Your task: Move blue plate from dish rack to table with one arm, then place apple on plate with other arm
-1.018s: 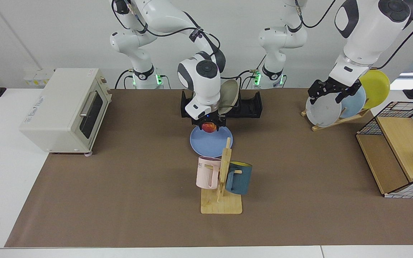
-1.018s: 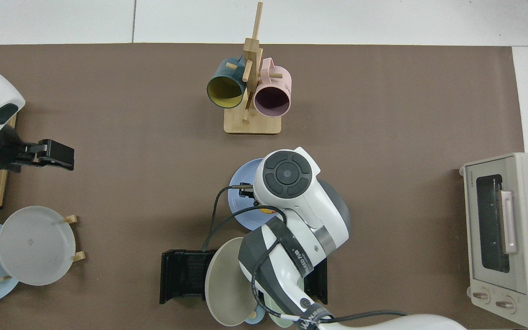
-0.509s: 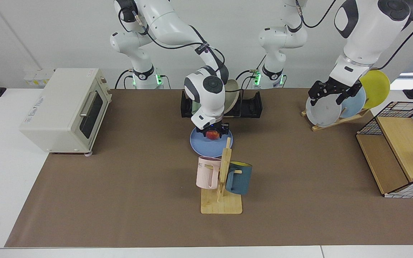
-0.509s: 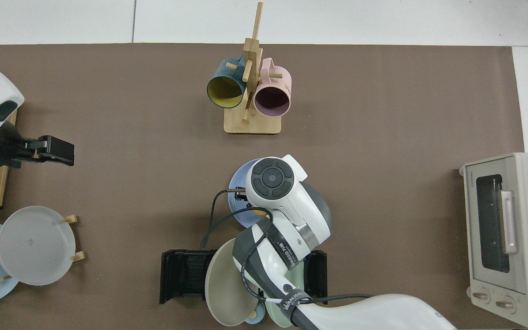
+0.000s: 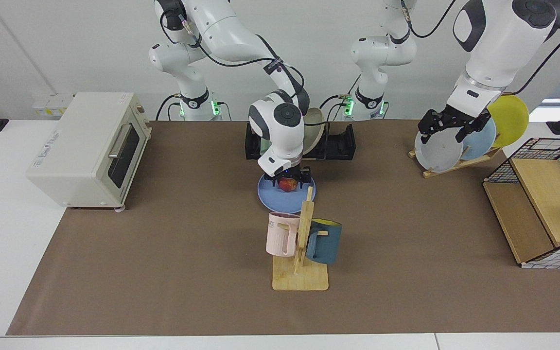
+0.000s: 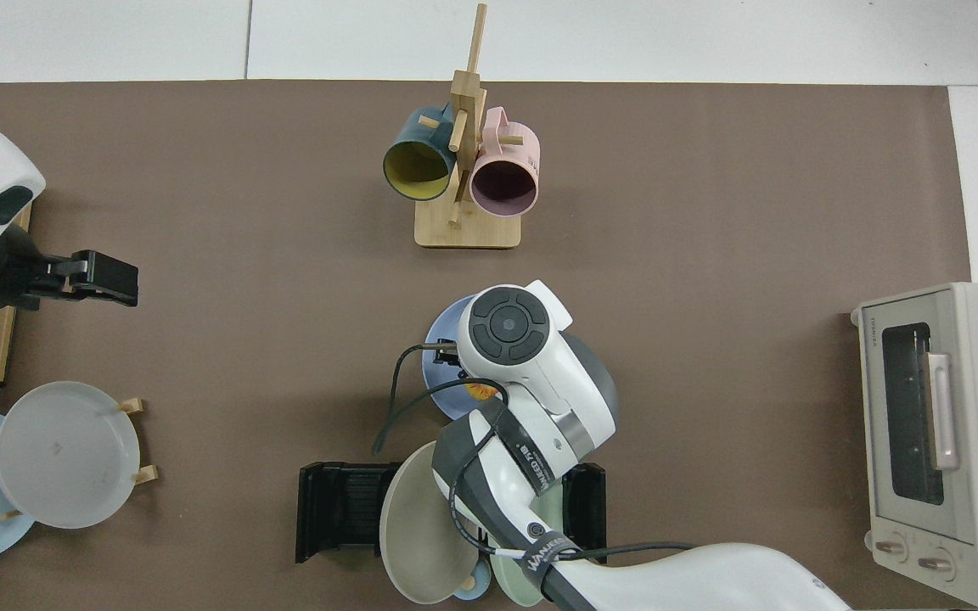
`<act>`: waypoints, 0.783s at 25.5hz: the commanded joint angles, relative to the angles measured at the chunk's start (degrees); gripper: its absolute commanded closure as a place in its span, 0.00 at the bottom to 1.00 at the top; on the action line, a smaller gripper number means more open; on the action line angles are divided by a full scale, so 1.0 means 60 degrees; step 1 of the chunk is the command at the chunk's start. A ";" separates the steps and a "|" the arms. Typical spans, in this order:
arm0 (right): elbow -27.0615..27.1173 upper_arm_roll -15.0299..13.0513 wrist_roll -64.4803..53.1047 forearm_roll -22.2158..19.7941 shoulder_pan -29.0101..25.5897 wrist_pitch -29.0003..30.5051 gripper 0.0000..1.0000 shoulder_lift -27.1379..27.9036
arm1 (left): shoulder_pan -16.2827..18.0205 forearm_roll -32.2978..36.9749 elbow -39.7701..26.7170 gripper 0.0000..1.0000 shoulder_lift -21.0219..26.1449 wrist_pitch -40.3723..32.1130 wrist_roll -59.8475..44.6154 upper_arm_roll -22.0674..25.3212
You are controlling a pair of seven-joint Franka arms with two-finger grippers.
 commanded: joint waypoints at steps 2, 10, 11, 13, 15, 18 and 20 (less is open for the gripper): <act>0.0238 -0.0058 -0.0141 0.0088 -0.0119 -0.0151 0.00 -0.0362 | 0.1148 0.0097 -0.0207 0.00 -0.0149 0.0185 -0.0131 -0.1140; 0.0414 -0.0088 -0.1269 -0.0015 -0.0675 -0.0678 0.00 -0.1123 | 0.1488 0.0112 -0.0207 0.00 -0.0135 0.0200 -0.0101 -0.1612; 0.0414 -0.0088 -0.1444 -0.0029 -0.0821 -0.0780 0.00 -0.1241 | 0.1488 0.0112 -0.0207 0.00 -0.0135 0.0200 -0.0101 -0.1612; 0.0429 -0.0087 -0.1941 -0.0073 -0.1114 -0.1014 0.00 -0.1548 | 0.1488 0.0127 -0.0207 0.00 -0.0135 0.0185 -0.0087 -0.1612; 0.0429 -0.0102 -0.2527 -0.0074 -0.1378 -0.1263 0.00 -0.1812 | 0.1488 0.0127 -0.0207 0.00 -0.0135 0.0185 -0.0130 -0.1583; 0.0429 -0.0117 -0.3376 -0.0117 -0.1876 -0.1586 0.00 -0.2105 | 0.1473 0.0141 -0.0207 0.00 -0.0135 0.0185 -0.0145 -0.1583; 0.0429 -0.0117 -0.3977 -0.0132 -0.2228 -0.1820 0.00 -0.2310 | 0.1459 0.0141 -0.0207 0.00 -0.0135 0.0200 -0.0145 -0.1583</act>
